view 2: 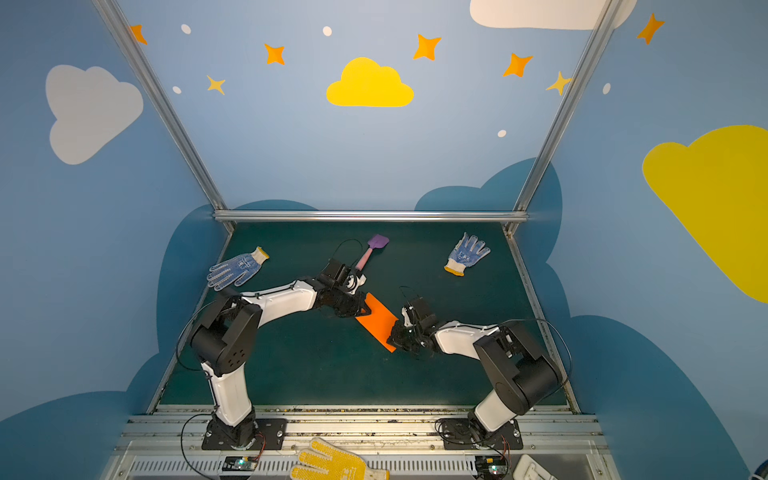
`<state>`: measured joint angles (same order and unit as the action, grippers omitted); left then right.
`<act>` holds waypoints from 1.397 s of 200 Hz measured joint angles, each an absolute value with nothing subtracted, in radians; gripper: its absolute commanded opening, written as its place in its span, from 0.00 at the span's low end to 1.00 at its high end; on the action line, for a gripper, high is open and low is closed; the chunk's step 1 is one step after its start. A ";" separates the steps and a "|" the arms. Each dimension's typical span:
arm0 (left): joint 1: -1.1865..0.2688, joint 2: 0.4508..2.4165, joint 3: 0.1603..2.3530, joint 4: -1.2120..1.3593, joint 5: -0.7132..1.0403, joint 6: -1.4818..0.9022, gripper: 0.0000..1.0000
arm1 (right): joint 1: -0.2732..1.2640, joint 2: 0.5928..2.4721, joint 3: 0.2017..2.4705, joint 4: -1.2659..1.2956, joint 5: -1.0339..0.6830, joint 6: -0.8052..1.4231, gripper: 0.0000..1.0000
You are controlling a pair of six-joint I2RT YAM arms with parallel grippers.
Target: Fold a paper plane with a square sheet of paper (fold left side to right side)
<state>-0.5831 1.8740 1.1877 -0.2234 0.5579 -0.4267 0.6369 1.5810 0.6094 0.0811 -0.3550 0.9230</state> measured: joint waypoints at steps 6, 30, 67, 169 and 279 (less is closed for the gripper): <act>-0.601 1.863 1.180 -0.209 0.559 -0.433 0.04 | 0.637 1.581 0.609 0.082 -0.355 0.924 0.00; -0.665 1.840 1.130 -0.159 0.560 -0.461 0.04 | 0.637 1.580 0.607 0.085 -0.355 0.925 0.00; -0.712 1.865 1.073 -0.135 0.552 -0.488 0.04 | 0.637 1.580 0.606 0.086 -0.355 0.925 0.00; -0.692 1.930 1.062 -0.093 0.533 -0.485 0.04 | 0.637 1.579 0.606 0.086 -0.354 0.928 0.00; -0.516 1.901 0.996 -0.037 0.559 -0.484 0.04 | 0.637 1.578 0.600 0.096 -0.355 0.937 0.00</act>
